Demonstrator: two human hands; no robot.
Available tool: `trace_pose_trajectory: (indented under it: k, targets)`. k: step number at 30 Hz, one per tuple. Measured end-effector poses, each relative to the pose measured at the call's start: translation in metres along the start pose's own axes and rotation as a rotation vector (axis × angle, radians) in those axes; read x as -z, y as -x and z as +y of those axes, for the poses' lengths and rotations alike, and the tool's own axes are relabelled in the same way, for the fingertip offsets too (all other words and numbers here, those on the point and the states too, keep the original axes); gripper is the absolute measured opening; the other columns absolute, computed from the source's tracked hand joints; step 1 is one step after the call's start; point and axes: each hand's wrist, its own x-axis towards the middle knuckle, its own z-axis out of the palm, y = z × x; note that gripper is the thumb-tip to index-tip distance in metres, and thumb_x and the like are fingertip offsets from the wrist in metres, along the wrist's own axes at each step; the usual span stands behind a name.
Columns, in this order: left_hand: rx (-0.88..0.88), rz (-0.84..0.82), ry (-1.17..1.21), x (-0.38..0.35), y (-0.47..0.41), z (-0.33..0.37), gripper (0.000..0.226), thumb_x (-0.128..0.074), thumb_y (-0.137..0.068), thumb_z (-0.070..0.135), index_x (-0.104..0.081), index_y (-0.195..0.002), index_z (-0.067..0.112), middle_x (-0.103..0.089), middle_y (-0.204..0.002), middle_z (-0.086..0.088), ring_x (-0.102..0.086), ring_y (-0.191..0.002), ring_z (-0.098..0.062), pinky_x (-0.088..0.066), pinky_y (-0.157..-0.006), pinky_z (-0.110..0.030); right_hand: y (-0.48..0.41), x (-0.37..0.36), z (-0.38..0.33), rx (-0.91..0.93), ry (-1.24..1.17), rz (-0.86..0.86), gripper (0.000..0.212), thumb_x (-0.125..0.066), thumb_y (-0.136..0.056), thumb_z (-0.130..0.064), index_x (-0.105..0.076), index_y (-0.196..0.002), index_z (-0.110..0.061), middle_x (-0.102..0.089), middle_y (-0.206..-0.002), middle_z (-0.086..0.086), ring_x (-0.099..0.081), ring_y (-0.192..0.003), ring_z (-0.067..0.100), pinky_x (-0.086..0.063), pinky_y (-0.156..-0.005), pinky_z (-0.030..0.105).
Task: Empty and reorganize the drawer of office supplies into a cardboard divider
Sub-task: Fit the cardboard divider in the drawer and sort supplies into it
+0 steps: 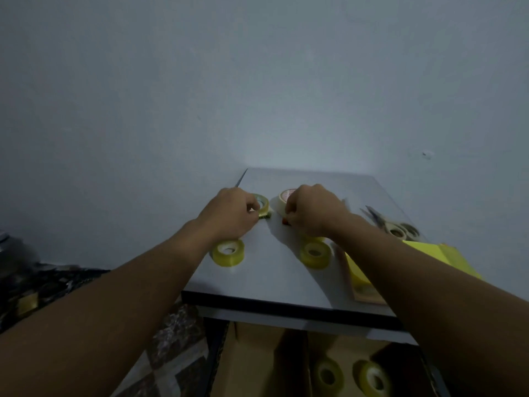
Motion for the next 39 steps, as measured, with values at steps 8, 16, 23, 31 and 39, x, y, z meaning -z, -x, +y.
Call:
trace_pose_trajectory:
  k: [8,16,23,31,39]
  targets:
    - [-0.010,-0.008,-0.203,-0.011,-0.007,0.008,0.021,-0.059,-0.089,0.026,-0.074,-0.103,0.028,-0.068,-0.103,0.000,-0.055,-0.105,-0.027,-0.047,-0.085,-0.039,0.003,-0.012,-0.009,0.072,0.120,-0.005,0.014,-0.063,-0.090,-0.025,-0.069,-0.095,-0.013,-0.060,-0.090,0.004,-0.055,-0.081,0.021,-0.042,-0.069,0.030]
    - [0.013,0.007,-0.211,-0.013,-0.007,0.010,0.020,-0.058,-0.088,0.025,-0.075,-0.096,0.021,-0.068,-0.097,-0.003,-0.054,-0.102,-0.027,-0.046,-0.088,-0.041,-0.003,-0.017,-0.009,0.104,0.085,-0.079,0.019,-0.060,-0.091,-0.019,-0.070,-0.106,-0.014,-0.065,-0.099,0.007,-0.060,-0.093,0.023,-0.056,-0.084,0.037]
    - [-0.015,0.119,-0.037,0.001,0.006,0.009,0.022,-0.055,-0.090,0.019,-0.076,-0.088,0.014,-0.065,-0.081,-0.004,-0.059,-0.080,-0.024,-0.048,-0.067,-0.035,0.009,0.000,-0.013,0.091,-0.067,0.025,0.011,-0.060,-0.087,-0.010,-0.068,-0.094,-0.013,-0.068,-0.091,0.005,-0.060,-0.080,0.020,-0.054,-0.075,0.033]
    - [0.222,0.120,0.326,0.049,0.065,0.021,0.019,-0.056,-0.090,0.017,-0.073,-0.097,0.021,-0.071,-0.088,0.004,-0.065,-0.083,-0.014,-0.047,-0.066,-0.024,0.063,0.050,-0.016,0.054,-0.323,0.093,0.017,-0.060,-0.091,-0.014,-0.070,-0.105,-0.011,-0.062,-0.093,-0.003,-0.050,-0.079,0.011,-0.034,-0.055,0.013]
    - [0.364,0.043,0.707,0.066,0.161,0.043,0.012,-0.064,-0.090,0.004,-0.070,-0.095,0.014,-0.069,-0.072,-0.004,-0.063,-0.067,-0.016,-0.056,-0.071,-0.036,0.142,0.057,-0.022,0.073,-0.517,0.087,0.021,-0.062,-0.090,-0.015,-0.059,-0.105,-0.030,-0.068,-0.084,-0.007,-0.060,-0.069,0.007,-0.041,-0.060,0.020]
